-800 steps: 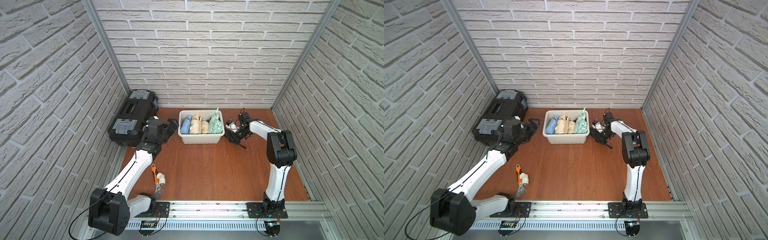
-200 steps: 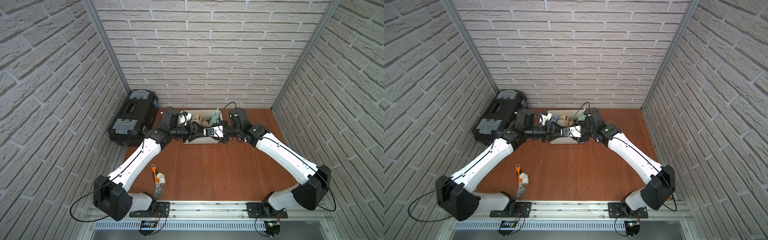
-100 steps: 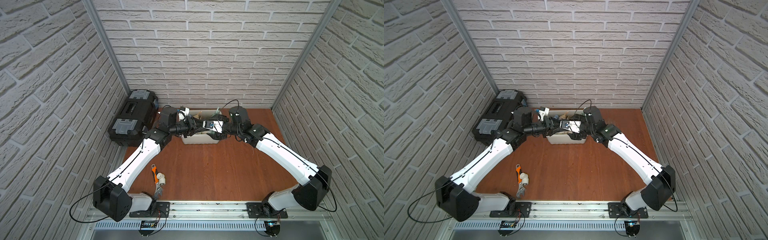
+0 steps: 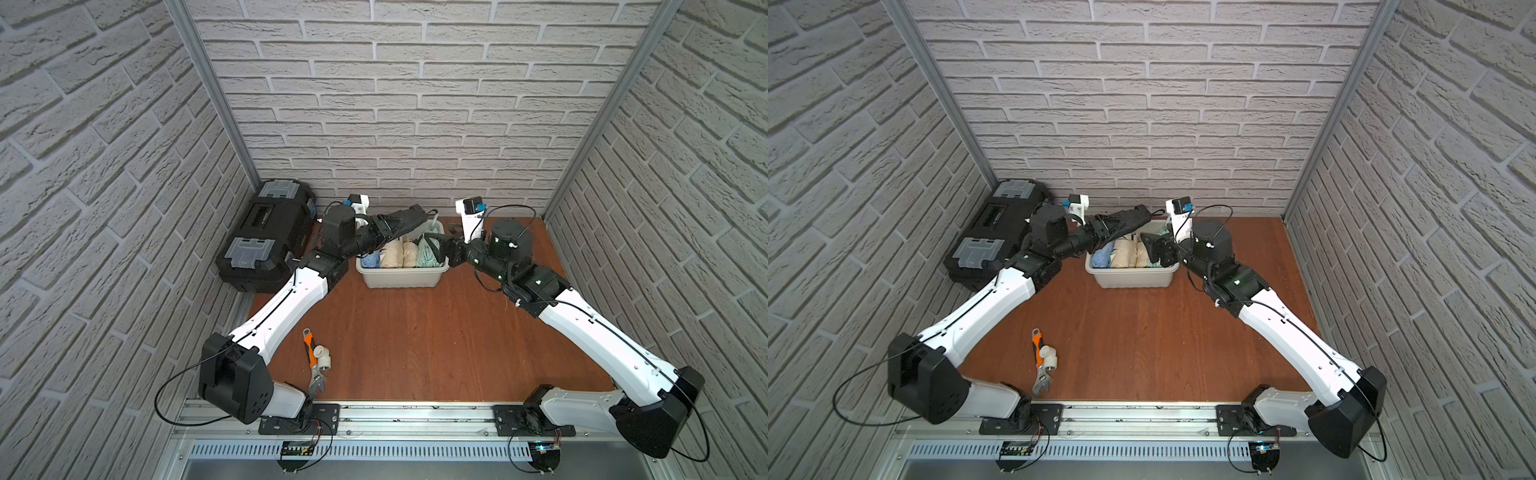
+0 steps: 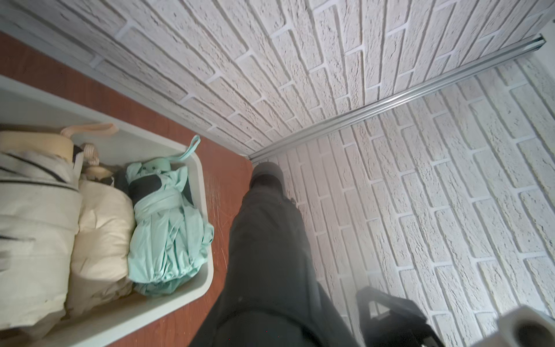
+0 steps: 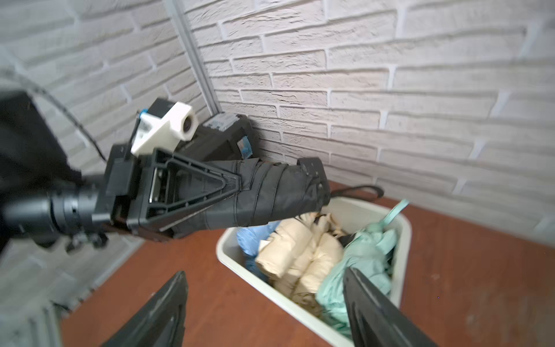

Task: Put the umbrella into the storage box
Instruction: Pick up the umbrella from the center of the board.

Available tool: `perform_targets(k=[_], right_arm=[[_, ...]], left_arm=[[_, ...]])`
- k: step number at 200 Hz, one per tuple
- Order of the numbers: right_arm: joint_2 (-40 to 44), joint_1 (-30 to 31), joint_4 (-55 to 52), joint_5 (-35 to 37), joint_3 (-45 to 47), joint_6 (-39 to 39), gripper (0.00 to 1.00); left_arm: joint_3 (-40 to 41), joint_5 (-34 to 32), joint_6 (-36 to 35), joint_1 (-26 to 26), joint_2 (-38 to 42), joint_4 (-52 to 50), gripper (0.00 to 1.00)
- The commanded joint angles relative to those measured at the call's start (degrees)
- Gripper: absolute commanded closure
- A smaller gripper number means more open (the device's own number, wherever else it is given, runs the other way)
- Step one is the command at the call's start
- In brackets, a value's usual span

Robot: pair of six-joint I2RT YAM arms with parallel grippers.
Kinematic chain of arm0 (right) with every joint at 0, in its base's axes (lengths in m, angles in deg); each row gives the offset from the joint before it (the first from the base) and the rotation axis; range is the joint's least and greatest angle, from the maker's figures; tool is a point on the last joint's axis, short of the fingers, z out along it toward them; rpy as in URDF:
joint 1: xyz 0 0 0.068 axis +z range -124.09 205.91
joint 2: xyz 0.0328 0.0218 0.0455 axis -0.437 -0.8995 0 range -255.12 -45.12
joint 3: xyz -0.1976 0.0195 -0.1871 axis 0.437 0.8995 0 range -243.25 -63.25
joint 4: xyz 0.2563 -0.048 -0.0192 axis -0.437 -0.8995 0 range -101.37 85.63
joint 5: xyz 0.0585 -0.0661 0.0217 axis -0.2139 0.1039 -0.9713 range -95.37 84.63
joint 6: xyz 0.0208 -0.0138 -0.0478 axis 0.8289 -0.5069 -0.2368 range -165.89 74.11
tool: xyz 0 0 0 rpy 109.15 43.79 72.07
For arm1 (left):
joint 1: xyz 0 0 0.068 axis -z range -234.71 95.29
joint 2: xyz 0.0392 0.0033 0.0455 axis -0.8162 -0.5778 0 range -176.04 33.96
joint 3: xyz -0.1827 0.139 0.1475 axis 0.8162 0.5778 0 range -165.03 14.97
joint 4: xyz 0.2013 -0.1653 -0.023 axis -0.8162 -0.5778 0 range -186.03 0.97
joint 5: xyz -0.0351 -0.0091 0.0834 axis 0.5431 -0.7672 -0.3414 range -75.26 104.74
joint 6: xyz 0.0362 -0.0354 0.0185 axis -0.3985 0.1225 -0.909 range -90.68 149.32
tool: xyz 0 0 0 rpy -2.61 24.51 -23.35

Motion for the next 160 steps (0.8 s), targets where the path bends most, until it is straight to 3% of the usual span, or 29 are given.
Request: perform_targets(k=[1,18,42,107,160], right_arm=[[-2.0,-0.1,13.4,0.8,2.9,34.4,0.15],[-4.9,0.0,22.6,-0.5,4.5,46.1,0.14],[-8.7,0.1,30.2,0.9,4.1,53.1,0.13],[-17.2,0.0,38.7,4.4,-0.3,57.9,0.15],[-20.5,0.0,40.8,5.9,-2.8,59.5,0.30]], left_arm=[[0.1,-1.9,-1.1,0.0,0.0,14.5,0.78],[0.1,-1.9,-0.8,0.0,-1.0,17.4,0.78],[0.0,-1.7,-0.2,0.5,-2.2,20.7,0.78],[0.4,-2.0,-0.2,1.1,-2.8,23.1,0.75],[1.0,-2.4,0.5,1.4,-2.9,25.0,0.75]])
